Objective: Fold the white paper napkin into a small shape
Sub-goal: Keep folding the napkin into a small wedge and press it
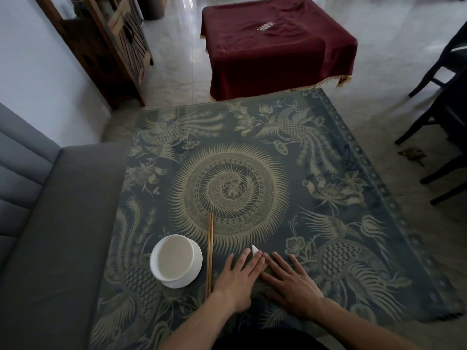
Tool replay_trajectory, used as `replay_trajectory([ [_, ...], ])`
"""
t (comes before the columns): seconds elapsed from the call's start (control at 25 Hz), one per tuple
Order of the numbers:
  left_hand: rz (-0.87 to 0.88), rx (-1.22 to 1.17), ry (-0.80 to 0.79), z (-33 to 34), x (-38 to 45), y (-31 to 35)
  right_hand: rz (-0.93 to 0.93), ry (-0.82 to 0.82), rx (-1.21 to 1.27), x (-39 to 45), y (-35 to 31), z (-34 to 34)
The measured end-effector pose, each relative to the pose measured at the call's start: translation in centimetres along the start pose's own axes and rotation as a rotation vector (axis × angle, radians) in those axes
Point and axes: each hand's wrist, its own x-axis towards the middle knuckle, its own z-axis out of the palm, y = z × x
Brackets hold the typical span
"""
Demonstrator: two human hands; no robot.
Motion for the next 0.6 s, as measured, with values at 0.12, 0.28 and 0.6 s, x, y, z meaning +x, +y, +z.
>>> replay_trajectory([
  [0.12, -0.020, 0.002, -0.031, 0.3, 0.1, -1.0, 0.000, 0.016, 0.018, 0.0, 0.1, 0.0],
  [0.28, -0.058, -0.037, -0.016, 0.2, 0.4, -1.6, -0.030, -0.031, 0.022, 0.0, 0.2, -0.2],
  [0.6, -0.122, -0.082, 0.000, -0.9, 0.5, -2.1, -0.097, -0.011, -0.042, 0.2, 0.5, -0.2],
])
